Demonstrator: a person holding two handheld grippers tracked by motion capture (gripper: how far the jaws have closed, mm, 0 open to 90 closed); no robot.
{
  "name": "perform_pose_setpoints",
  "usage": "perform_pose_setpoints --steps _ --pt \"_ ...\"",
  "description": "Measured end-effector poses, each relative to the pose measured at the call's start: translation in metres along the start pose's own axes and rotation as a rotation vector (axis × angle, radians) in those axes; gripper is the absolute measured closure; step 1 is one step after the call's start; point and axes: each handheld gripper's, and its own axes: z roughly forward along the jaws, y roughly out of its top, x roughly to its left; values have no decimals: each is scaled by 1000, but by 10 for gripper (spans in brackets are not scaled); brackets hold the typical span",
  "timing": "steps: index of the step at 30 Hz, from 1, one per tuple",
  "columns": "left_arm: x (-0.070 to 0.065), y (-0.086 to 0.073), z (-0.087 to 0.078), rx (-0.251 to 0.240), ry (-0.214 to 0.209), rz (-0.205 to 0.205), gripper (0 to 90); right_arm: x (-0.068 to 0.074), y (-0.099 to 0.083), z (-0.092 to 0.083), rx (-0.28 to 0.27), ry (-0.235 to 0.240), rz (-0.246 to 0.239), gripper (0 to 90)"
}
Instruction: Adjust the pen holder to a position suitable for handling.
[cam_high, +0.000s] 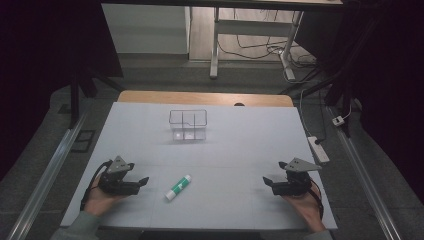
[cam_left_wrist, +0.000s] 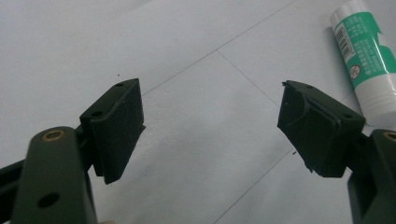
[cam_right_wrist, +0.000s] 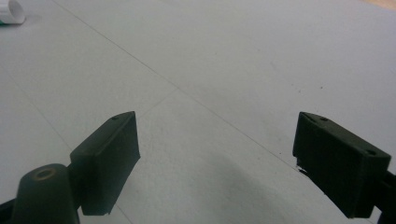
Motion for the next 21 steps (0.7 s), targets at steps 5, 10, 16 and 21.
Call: perform_pose_setpoints --steps 5,10,16,21 --pt "1 -1 0 2 4 -2 221 -2 -1 1 -3 3 6 140" --pt "1 -1 -1 2 9 -5 222 -3 -1 4 -3 5 12 143" --pt "2 -2 -2 4 11 -9 221 -2 -1 5 5 7 11 145" --pt "1 -1 -3 -2 17 -6 224 -2 -1 6 8 5 10 145"
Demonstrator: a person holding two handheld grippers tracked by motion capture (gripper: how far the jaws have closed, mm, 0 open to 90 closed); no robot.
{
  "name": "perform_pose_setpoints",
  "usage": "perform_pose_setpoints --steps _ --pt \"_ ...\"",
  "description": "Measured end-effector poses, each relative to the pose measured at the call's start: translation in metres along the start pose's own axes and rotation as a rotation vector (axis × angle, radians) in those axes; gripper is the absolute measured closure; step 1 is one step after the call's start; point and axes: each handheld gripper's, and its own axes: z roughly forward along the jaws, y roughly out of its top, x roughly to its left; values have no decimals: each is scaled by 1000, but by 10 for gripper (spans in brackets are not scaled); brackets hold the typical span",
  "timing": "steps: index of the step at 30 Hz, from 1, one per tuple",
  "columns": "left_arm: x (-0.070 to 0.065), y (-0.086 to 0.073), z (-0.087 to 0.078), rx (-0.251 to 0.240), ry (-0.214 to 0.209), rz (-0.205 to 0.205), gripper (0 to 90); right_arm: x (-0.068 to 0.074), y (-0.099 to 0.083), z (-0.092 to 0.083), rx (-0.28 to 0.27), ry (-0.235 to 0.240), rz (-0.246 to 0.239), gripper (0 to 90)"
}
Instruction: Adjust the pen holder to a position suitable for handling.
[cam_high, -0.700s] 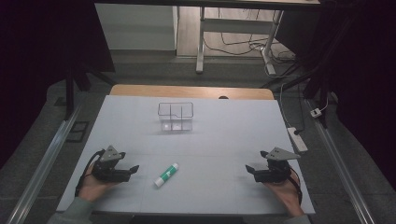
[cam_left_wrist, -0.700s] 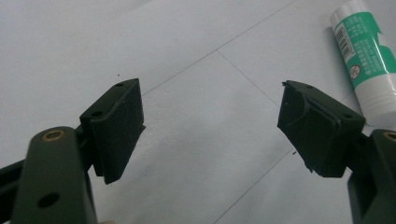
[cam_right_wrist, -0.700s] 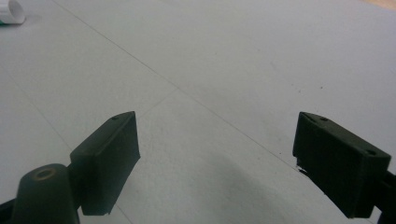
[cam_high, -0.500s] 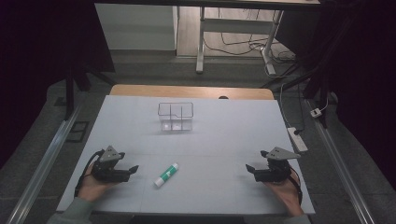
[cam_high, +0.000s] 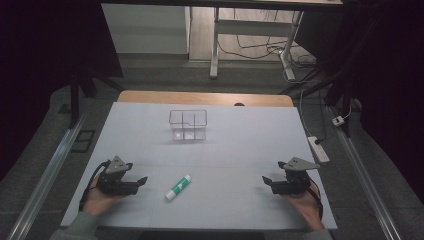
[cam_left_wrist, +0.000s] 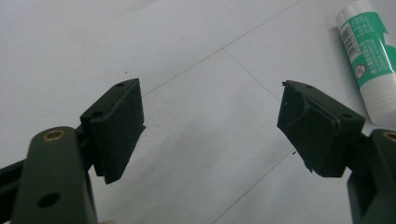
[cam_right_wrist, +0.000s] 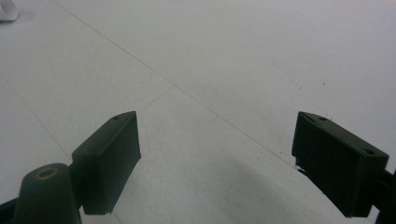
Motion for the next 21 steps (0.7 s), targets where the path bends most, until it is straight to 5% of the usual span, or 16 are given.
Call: perform_pose_setpoints --steps 21 --pt "10 10 6 6 25 -22 232 1 0 2 14 -4 -1 150"
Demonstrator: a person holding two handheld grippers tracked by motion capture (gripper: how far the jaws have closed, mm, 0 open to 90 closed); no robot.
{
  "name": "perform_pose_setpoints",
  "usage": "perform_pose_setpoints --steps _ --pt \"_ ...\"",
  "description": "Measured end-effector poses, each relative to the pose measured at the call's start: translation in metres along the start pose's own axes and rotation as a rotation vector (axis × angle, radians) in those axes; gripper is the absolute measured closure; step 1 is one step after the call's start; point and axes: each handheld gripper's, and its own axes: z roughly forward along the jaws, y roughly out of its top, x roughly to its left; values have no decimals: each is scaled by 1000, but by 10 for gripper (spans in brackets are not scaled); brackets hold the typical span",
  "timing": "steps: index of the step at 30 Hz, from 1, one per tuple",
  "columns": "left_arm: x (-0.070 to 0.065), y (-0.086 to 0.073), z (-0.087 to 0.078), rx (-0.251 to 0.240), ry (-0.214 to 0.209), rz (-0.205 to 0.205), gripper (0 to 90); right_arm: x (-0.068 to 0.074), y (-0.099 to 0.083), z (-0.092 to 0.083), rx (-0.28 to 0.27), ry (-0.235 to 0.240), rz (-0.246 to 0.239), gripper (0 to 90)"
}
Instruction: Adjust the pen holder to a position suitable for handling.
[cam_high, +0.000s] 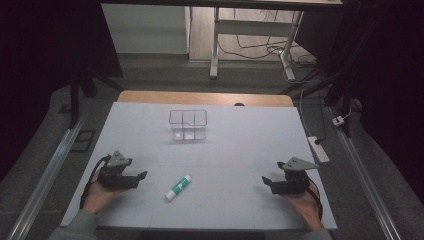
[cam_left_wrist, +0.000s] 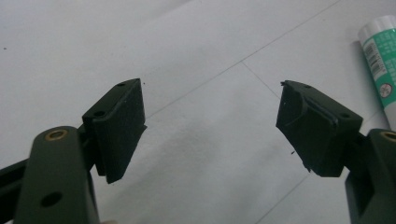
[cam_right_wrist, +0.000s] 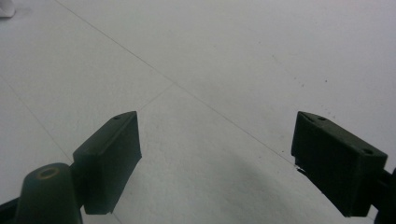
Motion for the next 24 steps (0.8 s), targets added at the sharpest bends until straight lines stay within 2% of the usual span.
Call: perform_pose_setpoints --steps 12,24 --pt "7 15 9 2 14 -5 242 0 0 2 3 3 2 150" --pt "11 20 13 28 24 1 243 -1 0 2 1 5 8 150"
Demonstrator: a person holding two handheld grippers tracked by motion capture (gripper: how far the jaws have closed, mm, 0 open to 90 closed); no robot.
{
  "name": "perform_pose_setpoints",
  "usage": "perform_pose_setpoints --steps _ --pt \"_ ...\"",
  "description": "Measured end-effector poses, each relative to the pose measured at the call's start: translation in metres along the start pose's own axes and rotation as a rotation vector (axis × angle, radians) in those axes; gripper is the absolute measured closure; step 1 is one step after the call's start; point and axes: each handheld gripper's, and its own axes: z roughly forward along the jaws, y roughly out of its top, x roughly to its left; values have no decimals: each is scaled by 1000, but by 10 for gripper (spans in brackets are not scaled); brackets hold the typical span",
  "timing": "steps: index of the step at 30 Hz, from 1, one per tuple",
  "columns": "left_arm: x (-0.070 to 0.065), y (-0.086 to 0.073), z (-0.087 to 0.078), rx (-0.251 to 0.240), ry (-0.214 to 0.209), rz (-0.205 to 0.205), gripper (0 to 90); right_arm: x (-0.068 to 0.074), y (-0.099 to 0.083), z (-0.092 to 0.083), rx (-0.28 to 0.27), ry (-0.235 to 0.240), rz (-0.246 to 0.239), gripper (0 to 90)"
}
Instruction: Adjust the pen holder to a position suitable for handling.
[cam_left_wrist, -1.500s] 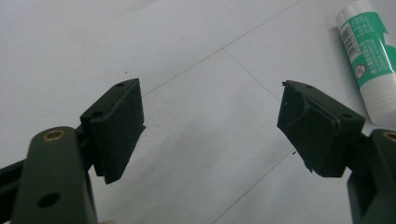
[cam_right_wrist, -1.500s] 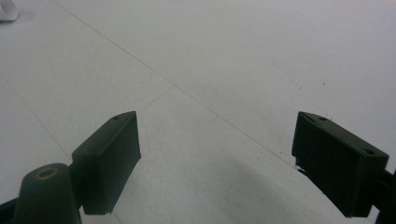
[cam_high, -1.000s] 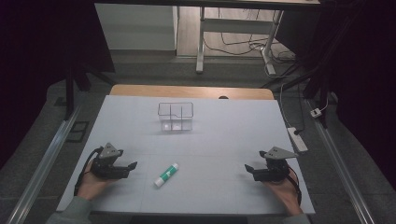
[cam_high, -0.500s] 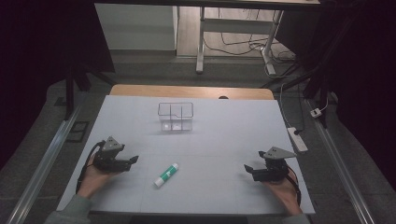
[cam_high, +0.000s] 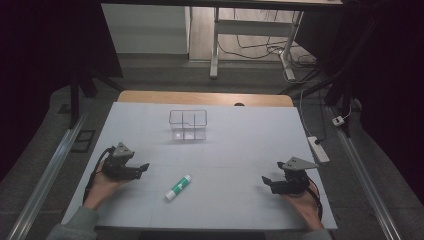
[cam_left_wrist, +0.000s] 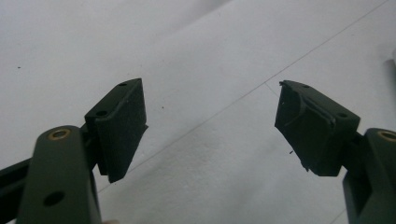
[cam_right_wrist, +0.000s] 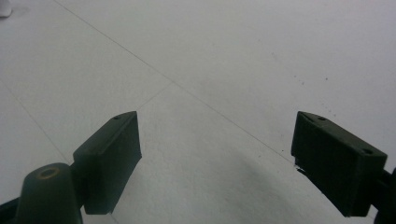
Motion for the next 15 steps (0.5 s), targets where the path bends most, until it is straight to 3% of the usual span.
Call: perform_pose_setpoints --steps 15 --pt "15 21 20 6 21 -16 259 1 0 3 11 8 -4 152"
